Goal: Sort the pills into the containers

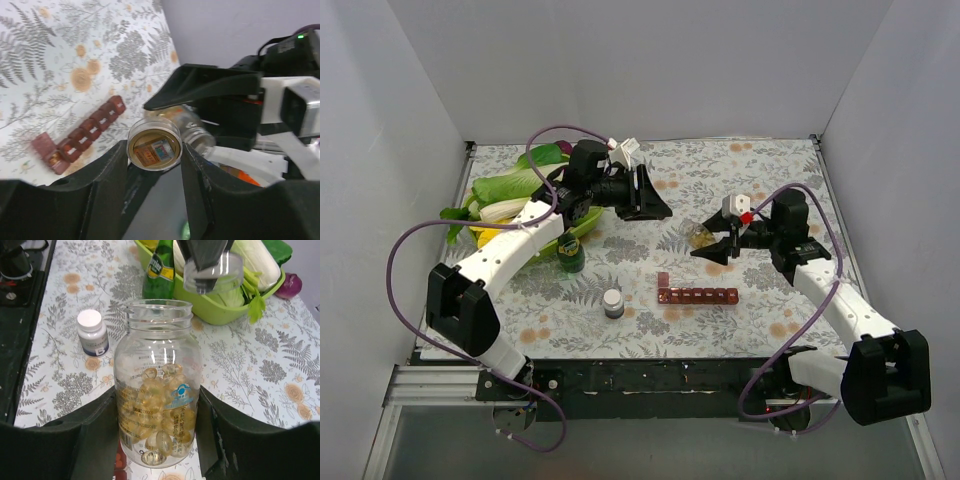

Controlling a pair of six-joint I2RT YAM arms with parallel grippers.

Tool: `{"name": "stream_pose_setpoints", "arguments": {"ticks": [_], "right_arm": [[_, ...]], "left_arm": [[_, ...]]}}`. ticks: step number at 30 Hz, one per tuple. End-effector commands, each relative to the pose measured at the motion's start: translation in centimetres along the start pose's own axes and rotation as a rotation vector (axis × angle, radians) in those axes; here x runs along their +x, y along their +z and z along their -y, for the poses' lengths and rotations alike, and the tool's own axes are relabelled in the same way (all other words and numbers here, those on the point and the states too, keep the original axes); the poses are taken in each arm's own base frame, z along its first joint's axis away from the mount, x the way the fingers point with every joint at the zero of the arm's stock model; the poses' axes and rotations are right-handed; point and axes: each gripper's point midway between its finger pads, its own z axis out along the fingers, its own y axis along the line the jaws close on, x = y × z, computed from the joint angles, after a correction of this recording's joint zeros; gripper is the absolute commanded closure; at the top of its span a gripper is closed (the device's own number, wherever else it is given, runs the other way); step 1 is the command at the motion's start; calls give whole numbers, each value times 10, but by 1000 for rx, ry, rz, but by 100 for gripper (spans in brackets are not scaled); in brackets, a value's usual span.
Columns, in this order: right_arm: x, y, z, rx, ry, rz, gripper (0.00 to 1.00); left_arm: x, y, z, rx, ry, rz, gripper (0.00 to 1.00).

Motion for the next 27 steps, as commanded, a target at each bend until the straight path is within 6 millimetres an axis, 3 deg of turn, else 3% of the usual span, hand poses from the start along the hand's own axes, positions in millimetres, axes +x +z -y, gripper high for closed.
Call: {"name": "stream_pose_setpoints", "arguments": {"ticks": [1,5,17,27], "right_arm": [[-1,1,11,59,-107,-71,99],[2,5,15,85,-115,-103,99],[3,11,21,121,-119,-141,99],[5,18,20,121,-106,-158,99]], "left_arm": [[5,-14,41,194,-84,-74,74],[7,-13,45,217,-103,-85,74],[13,3,16,135,-161,-110,75],[18,12,12,110,-156,-133,76]]}}
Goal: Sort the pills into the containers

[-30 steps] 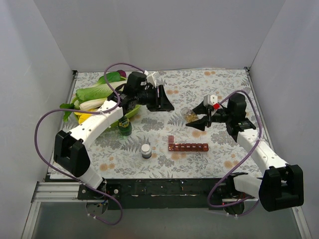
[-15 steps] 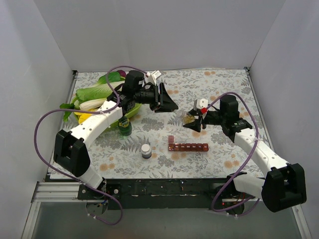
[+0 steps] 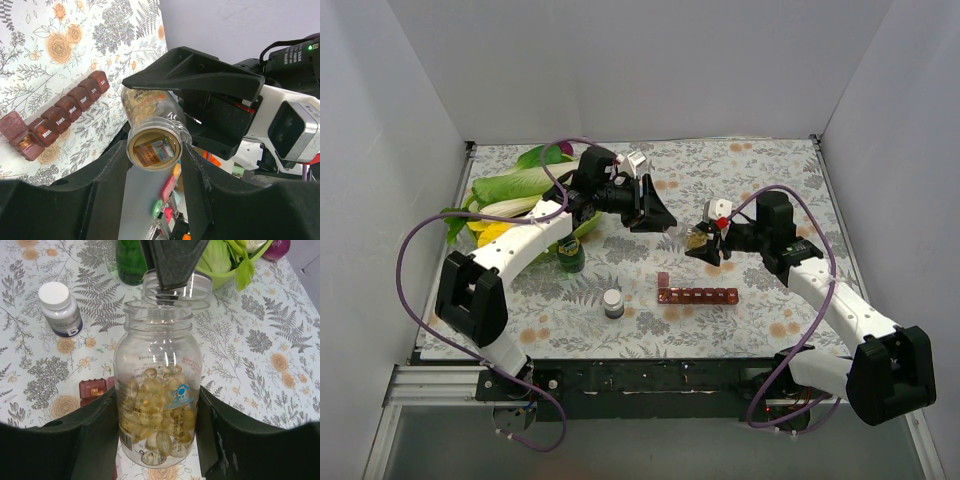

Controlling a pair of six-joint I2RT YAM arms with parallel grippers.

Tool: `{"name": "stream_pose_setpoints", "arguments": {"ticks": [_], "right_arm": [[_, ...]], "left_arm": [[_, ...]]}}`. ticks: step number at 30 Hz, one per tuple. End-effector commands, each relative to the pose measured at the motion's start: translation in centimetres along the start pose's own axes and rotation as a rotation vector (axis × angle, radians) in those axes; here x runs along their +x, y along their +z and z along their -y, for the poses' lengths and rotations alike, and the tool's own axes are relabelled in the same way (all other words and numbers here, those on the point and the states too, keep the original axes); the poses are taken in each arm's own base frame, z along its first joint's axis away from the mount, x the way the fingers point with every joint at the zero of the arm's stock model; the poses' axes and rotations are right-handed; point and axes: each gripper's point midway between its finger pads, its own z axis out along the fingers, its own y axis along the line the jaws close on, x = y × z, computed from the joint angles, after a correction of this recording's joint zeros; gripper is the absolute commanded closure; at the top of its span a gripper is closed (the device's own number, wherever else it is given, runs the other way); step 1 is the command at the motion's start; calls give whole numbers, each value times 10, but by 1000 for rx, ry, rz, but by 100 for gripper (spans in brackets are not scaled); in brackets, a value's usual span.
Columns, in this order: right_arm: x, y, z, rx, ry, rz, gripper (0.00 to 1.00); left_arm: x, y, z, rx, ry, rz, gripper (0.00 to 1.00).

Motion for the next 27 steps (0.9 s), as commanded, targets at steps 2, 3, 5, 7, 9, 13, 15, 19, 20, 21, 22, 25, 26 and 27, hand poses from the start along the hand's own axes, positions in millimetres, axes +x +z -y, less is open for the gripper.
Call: {"name": "stream_pose_setpoints", "arguments": {"ticks": [2,3,5,7,9,13,15,19,20,21,22,25,26,27], "right_arm": [[-22,2,17,35,-58,18,99],[-21,2,18,43,-55,12,99],[-21,3,20,53,-51,5,99],[-22,4,22,60,-56,0,99],[-15,7,20,54,-41,-31,99],[-14,10,18,52,-54,-51,99],[-13,11,17,59,-58,-65,99],[-11,14,19,78,-43,-101,99],[-10,14,20,80,-34,-108,99],[-11,15,20,77,-27,-108,99],[-11,16,20,74,-21,-109,99],[-16,17,16,57,-15,-96,99],[-18,18,13,43,-12,-87,99],[-19,18,11,35,-8,-82,99]], "left_arm": [[3,2,12,10,32,-13,76],[5,3,12,11,31,-20,76],[8,5,11,11,33,-30,76],[10,7,12,12,31,-34,76],[11,8,14,14,35,-34,76],[8,11,10,-13,34,-21,76],[6,14,4,-45,32,-8,79],[6,21,-4,-121,60,0,81],[6,23,-7,-142,67,1,81],[8,26,-14,-181,62,-4,81],[9,28,-16,-191,67,-6,81],[10,31,-22,-229,88,-18,81],[10,30,-21,-233,110,-25,81],[12,31,-24,-246,109,-40,81]]}}
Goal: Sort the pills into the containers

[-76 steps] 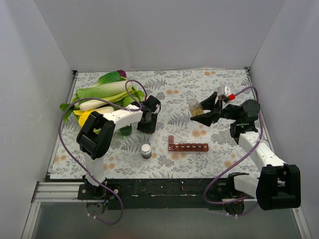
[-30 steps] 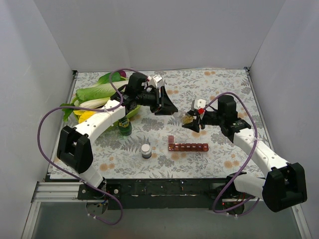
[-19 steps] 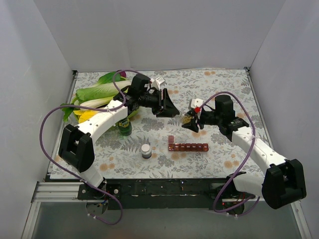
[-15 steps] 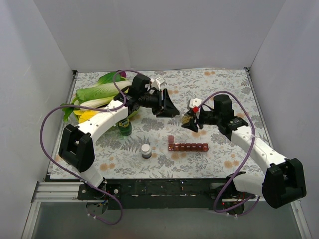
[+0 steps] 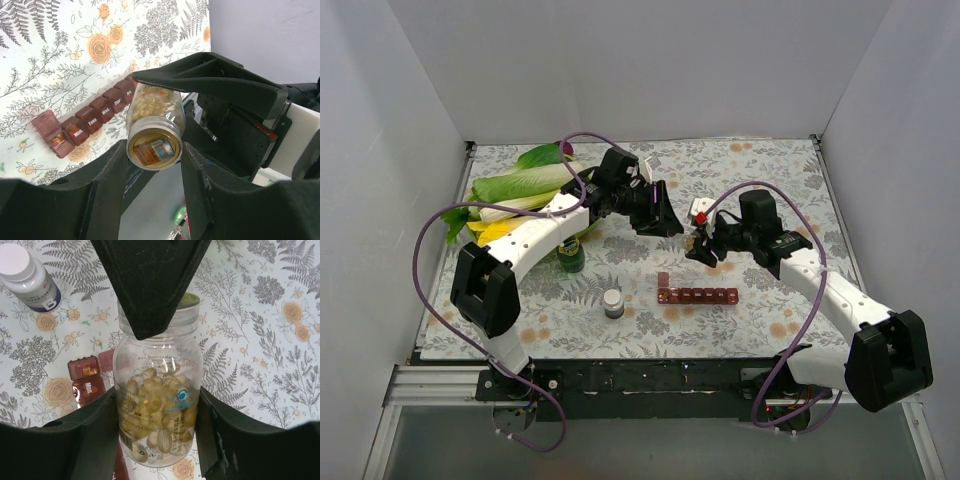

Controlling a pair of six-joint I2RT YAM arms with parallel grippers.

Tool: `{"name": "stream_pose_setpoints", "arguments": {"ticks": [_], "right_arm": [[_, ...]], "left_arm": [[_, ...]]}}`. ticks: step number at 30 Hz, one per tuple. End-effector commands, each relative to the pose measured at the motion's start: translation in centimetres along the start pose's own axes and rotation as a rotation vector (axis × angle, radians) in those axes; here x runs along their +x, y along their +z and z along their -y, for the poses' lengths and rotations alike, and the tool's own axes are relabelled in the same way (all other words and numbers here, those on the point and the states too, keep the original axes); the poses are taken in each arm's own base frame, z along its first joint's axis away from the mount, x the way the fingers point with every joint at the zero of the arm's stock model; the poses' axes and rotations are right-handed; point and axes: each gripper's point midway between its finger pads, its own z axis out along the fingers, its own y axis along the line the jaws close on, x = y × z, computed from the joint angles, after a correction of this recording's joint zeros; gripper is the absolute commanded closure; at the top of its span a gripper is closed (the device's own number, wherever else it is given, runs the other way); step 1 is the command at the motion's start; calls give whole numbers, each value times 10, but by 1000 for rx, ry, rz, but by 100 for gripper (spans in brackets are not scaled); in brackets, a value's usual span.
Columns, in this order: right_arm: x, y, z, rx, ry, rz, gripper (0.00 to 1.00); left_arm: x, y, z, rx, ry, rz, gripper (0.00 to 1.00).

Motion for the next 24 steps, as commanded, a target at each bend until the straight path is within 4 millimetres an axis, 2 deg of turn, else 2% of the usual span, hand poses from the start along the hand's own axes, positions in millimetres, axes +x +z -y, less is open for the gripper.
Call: {"name": "stream_pose_setpoints", "arguments": {"ticks": [1,7,8,12,13,14,15,16,17,19,21,23,24], "right_arm": [[-53,-2,-3,-43,-81,140,99],[-79,-11,-31,-195,-2,281,99],[-85,-16,-42,-260,15,317,99],[-94,-23,-67,-413,100,382,99],[-95,-25,-73,-455,157,381,99],[-101,-29,-79,-506,144,408,99],[-101,-29,-81,-534,175,410,99],[-97,-31,-90,-582,283,389,99],[-105,-35,-91,-601,232,435,99],[-101,-36,-97,-634,293,428,99],[-100,-36,-97,-633,295,425,99],[-101,-33,-93,-604,251,433,99],[-98,-33,-94,-601,266,419,99]], "left_arm": [[11,4,1,-41,76,-43,81],[27,-4,10,64,252,-114,81],[33,-6,12,95,282,-138,81],[49,-16,-6,95,517,-203,78],[51,-18,-6,104,551,-213,78],[54,-21,-10,91,580,-225,76],[52,-23,-12,82,603,-223,71],[49,-24,-12,78,620,-215,67],[44,-25,-15,67,603,-211,59],[36,-29,-10,77,582,-196,48],[28,-34,-7,79,581,-158,31],[21,-37,-4,77,569,-104,22],[20,-43,4,91,580,-80,15]]}}
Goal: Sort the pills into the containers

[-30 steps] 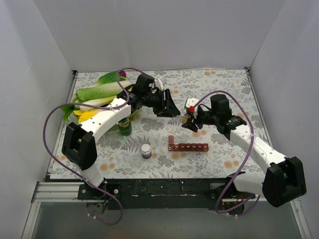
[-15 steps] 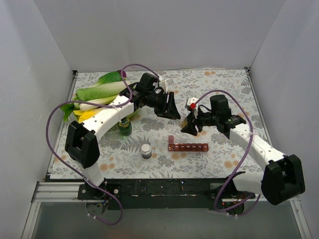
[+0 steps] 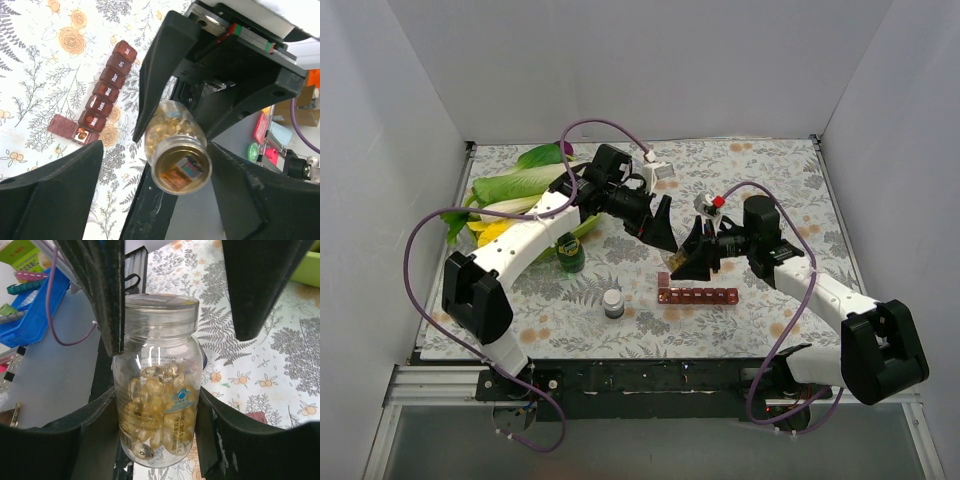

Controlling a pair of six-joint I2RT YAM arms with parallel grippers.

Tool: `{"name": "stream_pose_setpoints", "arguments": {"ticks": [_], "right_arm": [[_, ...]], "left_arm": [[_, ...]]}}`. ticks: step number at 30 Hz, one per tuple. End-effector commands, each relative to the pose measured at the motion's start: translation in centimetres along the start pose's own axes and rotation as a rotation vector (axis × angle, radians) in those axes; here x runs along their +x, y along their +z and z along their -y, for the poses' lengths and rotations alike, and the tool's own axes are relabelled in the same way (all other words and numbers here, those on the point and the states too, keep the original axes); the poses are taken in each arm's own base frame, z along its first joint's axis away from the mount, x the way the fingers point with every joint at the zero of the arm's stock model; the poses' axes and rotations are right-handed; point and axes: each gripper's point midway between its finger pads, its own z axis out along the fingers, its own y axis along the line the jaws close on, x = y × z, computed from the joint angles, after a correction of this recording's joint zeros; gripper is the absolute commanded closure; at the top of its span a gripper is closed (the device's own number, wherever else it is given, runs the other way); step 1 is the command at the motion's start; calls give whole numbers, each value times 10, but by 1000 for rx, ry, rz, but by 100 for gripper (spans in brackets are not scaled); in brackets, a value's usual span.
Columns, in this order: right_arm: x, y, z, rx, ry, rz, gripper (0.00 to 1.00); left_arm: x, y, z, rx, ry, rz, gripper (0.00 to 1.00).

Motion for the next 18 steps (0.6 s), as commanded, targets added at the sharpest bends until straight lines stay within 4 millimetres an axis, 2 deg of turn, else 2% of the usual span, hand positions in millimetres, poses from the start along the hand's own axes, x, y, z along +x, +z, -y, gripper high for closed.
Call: {"name": "stream_pose_setpoints", "arguments": {"ticks": [1,3,5,7,8,10,11,13,14,16,18], "right_arm": [[-37,-1,-36,-146,-224,37,99],[-36,-1,-34,-127,-238,35,99],[-35,-1,-31,-110,-250,28,99],[-34,-2,-29,-95,-278,18,99],[-35,-2,-25,-77,-292,15,99],[-39,-2,-22,-63,-353,10,99],[-34,-3,-19,-42,-334,-7,99],[-36,-2,-16,-28,-389,-17,99],[-33,-3,-13,-3,-386,-31,99],[-36,-2,-10,10,-442,-38,99],[-28,-2,-5,40,-422,-71,99]], "left_arm": [[-11,-15,-9,-86,40,82,12],[-16,-21,-6,-80,22,124,2],[-29,-37,6,-67,27,201,2],[-32,-50,19,-61,34,253,2],[-38,-56,21,-69,39,291,2],[-37,-62,23,-75,-8,321,2],[-42,-73,30,-80,-3,370,2],[-33,-73,32,-57,-67,385,2],[-38,-81,42,-40,-52,429,2],[-30,-80,49,13,-101,418,2],[-29,-82,59,60,-113,415,2]]}}
